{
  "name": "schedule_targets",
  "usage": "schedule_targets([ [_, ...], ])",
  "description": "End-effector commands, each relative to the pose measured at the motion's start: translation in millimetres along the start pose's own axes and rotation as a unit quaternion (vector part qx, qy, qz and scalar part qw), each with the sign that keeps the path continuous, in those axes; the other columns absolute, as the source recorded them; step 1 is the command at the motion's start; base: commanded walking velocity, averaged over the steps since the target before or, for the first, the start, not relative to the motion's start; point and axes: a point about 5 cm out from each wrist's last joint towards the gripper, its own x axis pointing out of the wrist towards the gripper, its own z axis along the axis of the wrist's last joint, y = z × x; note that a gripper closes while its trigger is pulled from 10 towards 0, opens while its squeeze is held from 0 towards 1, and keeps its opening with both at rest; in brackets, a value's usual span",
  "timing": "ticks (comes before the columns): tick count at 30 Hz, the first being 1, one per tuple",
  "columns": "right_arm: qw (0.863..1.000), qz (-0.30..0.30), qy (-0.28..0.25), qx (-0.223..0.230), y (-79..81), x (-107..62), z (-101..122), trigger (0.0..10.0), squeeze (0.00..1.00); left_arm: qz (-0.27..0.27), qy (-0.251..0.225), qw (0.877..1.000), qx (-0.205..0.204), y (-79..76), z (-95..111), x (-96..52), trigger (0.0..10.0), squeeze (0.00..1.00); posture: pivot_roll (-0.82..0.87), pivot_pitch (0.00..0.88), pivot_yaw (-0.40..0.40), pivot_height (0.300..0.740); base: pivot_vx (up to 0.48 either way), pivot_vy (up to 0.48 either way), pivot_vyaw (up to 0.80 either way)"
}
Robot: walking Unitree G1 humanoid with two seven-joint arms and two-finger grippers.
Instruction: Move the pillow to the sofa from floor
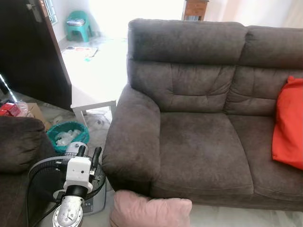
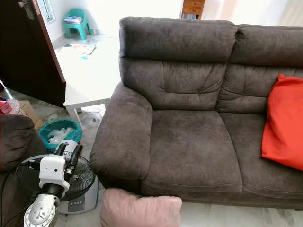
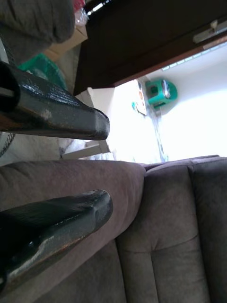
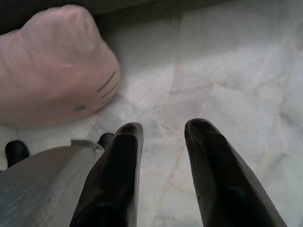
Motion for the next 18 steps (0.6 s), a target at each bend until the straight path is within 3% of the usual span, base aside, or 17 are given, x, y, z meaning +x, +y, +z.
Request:
schedule_targets([
  [1, 1.000, -0.006, -0.023, -0.001, -1.8, -0.3, 4.7, 10.0, 0.00, -0.007, 0.001, 1.000, -0.007, -2.8, 2.1, 0.7, 10.0, 0.00, 0.18, 0.025, -0.075, 0.740, 0.000, 0.000, 0.00],
  [17, 0.989, 0.045, -0.136, 0.034, 4.7, -3.6, 23.0, 10.0, 0.00, -0.007, 0.000, 1.000, -0.005, -1.1, 8.5, 3.7, 10.0, 0.00, 0.19, 0.021, -0.073, 0.740, 0.000, 0.000, 0.00],
  [18, 0.961, 0.094, -0.258, 0.009, 70.6, 13.8, 114.6, 10.0, 0.00, -0.006, 0.000, 1.000, -0.005, -0.4, 9.3, 3.4, 10.0, 0.00, 0.19, 0.019, -0.071, 0.740, 0.000, 0.000, 0.00],
])
